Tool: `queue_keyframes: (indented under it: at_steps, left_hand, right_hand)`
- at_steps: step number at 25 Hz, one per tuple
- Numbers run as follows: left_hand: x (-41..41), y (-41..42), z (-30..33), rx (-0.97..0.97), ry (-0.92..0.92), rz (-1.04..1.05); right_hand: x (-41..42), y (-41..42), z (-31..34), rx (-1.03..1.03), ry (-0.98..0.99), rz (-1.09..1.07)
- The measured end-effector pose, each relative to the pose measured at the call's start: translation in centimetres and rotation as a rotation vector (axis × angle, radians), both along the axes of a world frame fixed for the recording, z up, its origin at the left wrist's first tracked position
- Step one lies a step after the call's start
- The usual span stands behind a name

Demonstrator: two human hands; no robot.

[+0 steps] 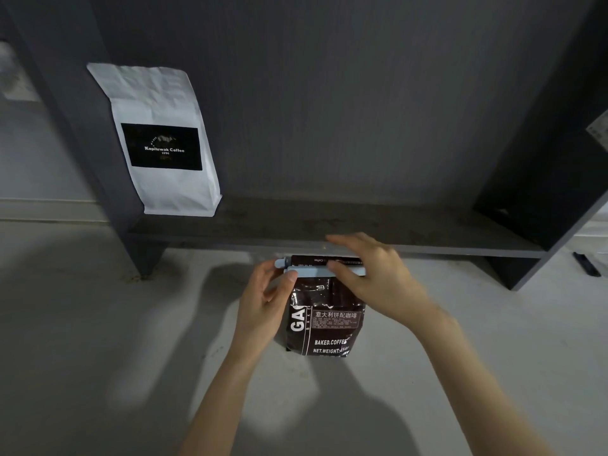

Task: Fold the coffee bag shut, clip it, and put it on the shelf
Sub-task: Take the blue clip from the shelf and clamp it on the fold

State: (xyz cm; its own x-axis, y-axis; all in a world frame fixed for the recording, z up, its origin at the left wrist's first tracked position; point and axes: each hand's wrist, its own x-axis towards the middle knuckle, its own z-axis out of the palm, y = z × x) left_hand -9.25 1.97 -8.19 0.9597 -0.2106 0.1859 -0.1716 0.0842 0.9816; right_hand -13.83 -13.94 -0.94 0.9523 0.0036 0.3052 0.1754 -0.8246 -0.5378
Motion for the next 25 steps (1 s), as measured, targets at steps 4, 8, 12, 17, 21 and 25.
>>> queue_keyframes:
  at_steps: [4,8,12,17,21,25]
  left_hand:
    - [-0.1,0.0,-0.1,-0.021,-0.020,0.004]
    - [0.2,0.2,-0.1,-0.029,-0.025,0.012]
    - [0.1,0.3,0.1,0.029,-0.048,-0.012]
    - [0.2,0.3,0.2,0.048,-0.059,0.007]
    - [0.1,0.1,0.1,0.060,-0.055,0.022]
    - [0.1,0.2,0.1,0.093,-0.074,0.032]
  right_hand:
    - [1.7,2.1,0.5,-0.060,0.148,0.080]
    - [2.0,2.7,0.0,-0.047,0.158,0.064]
    - [1.5,3.0,-0.8,-0.026,0.095,0.022]
    - [1.3,3.4,-1.6,-0.045,0.005,-0.016]
    - [1.3,3.6,-2.2,-0.086,-0.041,-0.049]
    - [1.1,3.7,-2.2,-0.110,-0.061,-0.049]
